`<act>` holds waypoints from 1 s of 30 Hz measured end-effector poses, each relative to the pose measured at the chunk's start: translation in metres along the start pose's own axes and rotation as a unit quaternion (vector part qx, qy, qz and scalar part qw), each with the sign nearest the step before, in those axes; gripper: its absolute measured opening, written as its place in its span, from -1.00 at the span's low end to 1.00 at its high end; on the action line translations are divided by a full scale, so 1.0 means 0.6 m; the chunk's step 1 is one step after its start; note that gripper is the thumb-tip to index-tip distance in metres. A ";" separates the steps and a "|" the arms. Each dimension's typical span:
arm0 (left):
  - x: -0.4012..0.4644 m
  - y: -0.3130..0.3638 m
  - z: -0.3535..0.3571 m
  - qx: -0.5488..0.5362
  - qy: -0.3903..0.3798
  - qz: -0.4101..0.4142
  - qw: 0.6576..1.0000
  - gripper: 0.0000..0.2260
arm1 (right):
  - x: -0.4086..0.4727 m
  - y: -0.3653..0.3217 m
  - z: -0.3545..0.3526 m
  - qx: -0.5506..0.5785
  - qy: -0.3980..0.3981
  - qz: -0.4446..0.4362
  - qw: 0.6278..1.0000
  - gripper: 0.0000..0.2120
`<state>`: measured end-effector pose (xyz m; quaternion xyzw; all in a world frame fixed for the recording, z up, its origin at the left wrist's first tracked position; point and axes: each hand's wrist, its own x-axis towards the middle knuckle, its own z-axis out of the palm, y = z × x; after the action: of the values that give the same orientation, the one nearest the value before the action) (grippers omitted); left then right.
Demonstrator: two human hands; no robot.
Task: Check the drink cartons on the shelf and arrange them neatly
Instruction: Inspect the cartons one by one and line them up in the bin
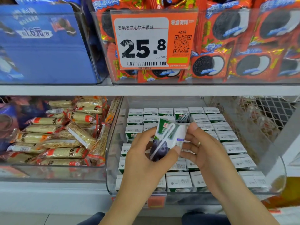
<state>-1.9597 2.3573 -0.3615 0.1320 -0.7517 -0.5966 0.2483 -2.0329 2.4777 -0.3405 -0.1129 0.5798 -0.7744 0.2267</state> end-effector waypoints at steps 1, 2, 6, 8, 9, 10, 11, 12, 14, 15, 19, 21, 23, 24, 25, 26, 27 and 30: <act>0.002 0.002 -0.001 -0.040 -0.005 -0.021 0.999 -0.68 | 0.000 -0.001 -0.001 -0.005 -0.013 0.004 1.000 -0.64; 0.003 0.005 -0.002 -0.075 -0.008 -0.039 0.996 -0.70 | 0.000 -0.001 0.000 -0.015 -0.032 0.011 0.999 -0.64; 0.006 0.012 -0.010 -0.182 -0.006 -0.075 0.980 -0.70 | -0.007 0.001 0.002 -0.055 -0.103 0.047 0.992 -0.52; 0.008 0.013 -0.015 -0.205 0.006 -0.073 0.976 -0.63 | -0.010 0.002 0.005 -0.088 -0.122 0.052 0.987 -0.54; 0.009 0.013 -0.017 -0.207 0.009 -0.074 0.976 -0.59 | -0.011 0.002 0.007 -0.104 -0.129 0.049 0.985 -0.56; 0.010 0.013 -0.018 -0.207 0.007 -0.075 0.976 -0.57 | -0.011 0.002 0.009 -0.117 -0.132 0.044 0.983 -0.58; 0.011 0.012 -0.019 -0.206 0.001 -0.077 0.976 -0.58 | -0.011 0.002 0.010 -0.124 -0.129 0.039 0.983 -0.60; 0.011 0.012 -0.019 -0.207 -0.006 -0.081 0.975 -0.60 | -0.010 0.002 0.010 -0.128 -0.119 0.033 0.984 -0.61; 0.011 0.013 -0.021 -0.217 -0.017 -0.090 0.972 -0.64 | -0.008 0.004 0.009 -0.129 -0.096 0.024 0.987 -0.61; 0.012 0.014 -0.023 -0.221 -0.021 -0.094 0.970 -0.64 | -0.008 0.005 0.008 -0.130 -0.090 0.019 0.987 -0.62; 0.014 0.020 -0.028 -0.246 -0.003 -0.107 0.963 -0.49 | -0.007 0.013 0.008 -0.147 -0.084 -0.003 0.986 -0.78; 0.014 0.022 -0.028 -0.250 0.005 -0.104 0.963 -0.47 | -0.008 0.015 0.010 -0.148 -0.082 -0.009 0.986 -0.77; 0.012 0.023 -0.027 -0.249 0.005 -0.098 0.963 -0.47 | -0.008 0.016 0.010 -0.147 -0.071 -0.015 0.986 -0.76; 0.012 0.023 -0.026 -0.249 0.006 -0.096 0.964 -0.47 | -0.008 0.016 0.011 -0.147 -0.068 -0.019 0.987 -0.75; 0.012 0.023 -0.026 -0.248 0.009 -0.095 0.964 -0.48 | -0.009 0.016 0.012 -0.146 -0.067 -0.022 0.987 -0.74; 0.012 0.022 -0.026 -0.247 0.011 -0.095 0.964 -0.48 | -0.009 0.016 0.014 -0.145 -0.067 -0.024 0.987 -0.74; 0.012 0.021 -0.027 -0.245 0.012 -0.094 0.965 -0.48 | -0.010 0.017 0.015 -0.144 -0.067 -0.024 0.987 -0.74; 0.011 0.019 -0.029 -0.253 0.009 -0.098 0.962 -0.49 | -0.009 0.016 0.018 -0.137 -0.064 -0.018 0.988 -0.72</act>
<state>-1.9550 2.3422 -0.3459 0.1431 -0.5574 -0.7875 0.2205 -2.0214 2.4692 -0.3461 -0.2023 0.6624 -0.6831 0.2316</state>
